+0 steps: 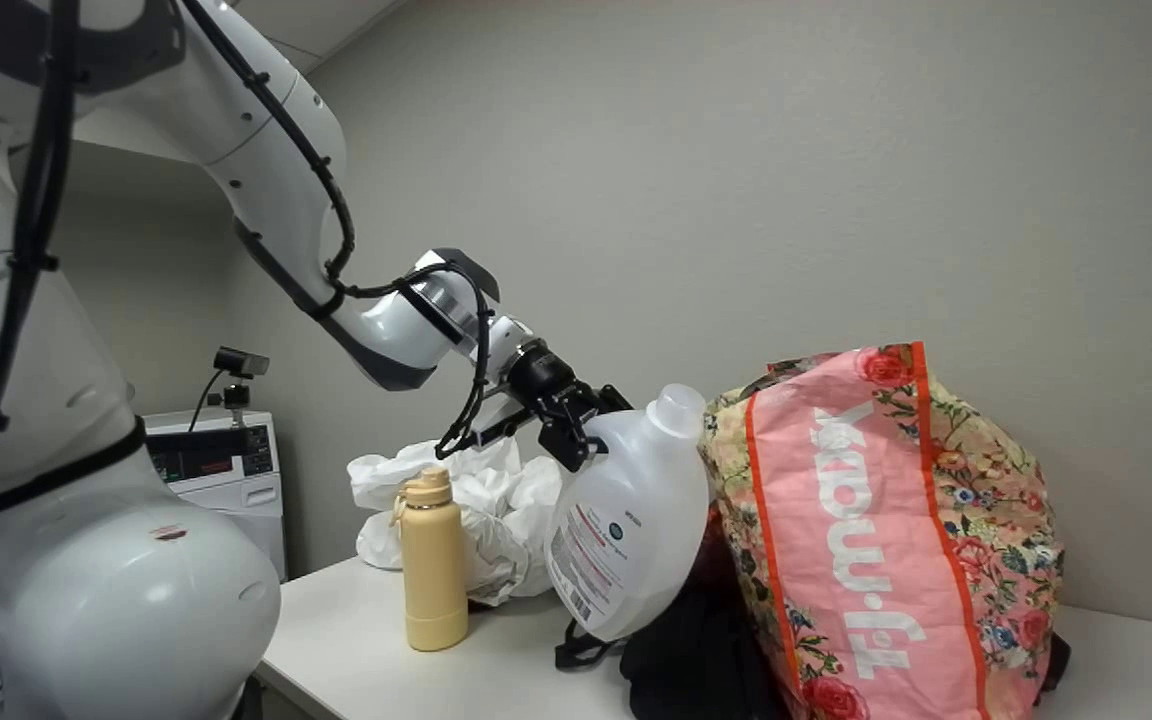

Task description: Move the jug to the right near the laundry

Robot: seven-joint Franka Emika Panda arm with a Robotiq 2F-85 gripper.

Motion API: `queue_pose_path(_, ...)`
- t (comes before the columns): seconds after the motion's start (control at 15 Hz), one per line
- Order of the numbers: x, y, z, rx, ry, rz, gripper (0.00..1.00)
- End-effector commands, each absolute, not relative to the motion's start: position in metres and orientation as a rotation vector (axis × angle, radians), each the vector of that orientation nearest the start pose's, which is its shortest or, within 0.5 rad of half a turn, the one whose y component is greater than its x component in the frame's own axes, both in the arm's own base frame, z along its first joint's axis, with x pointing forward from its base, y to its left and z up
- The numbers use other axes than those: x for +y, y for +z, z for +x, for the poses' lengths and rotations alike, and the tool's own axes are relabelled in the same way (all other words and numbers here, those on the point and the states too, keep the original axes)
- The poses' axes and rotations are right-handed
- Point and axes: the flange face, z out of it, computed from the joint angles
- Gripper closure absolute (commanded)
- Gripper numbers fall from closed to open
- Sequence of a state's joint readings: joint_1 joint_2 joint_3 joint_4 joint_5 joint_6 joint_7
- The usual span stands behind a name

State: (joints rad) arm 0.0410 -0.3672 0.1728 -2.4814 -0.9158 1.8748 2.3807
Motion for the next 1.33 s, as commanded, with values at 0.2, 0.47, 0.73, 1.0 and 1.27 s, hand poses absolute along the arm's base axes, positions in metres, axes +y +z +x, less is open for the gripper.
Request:
queue_pose_path(0.2, 0.005, 0.394, 0.447, 2.618, -1.632, -1.890, 0.99)
queue_pose_path(0.47, -0.037, 0.416, 0.482, 2.610, -1.828, -1.790, 0.99)
queue_pose_path(0.73, -0.088, 0.448, 0.519, 2.648, -1.970, -1.639, 0.99)
queue_pose_path(1.0, -0.136, 0.460, 0.545, 2.735, -2.064, -1.524, 0.99)
queue_pose_path(1.27, -0.180, 0.454, 0.572, 2.815, -2.171, -1.427, 0.99)
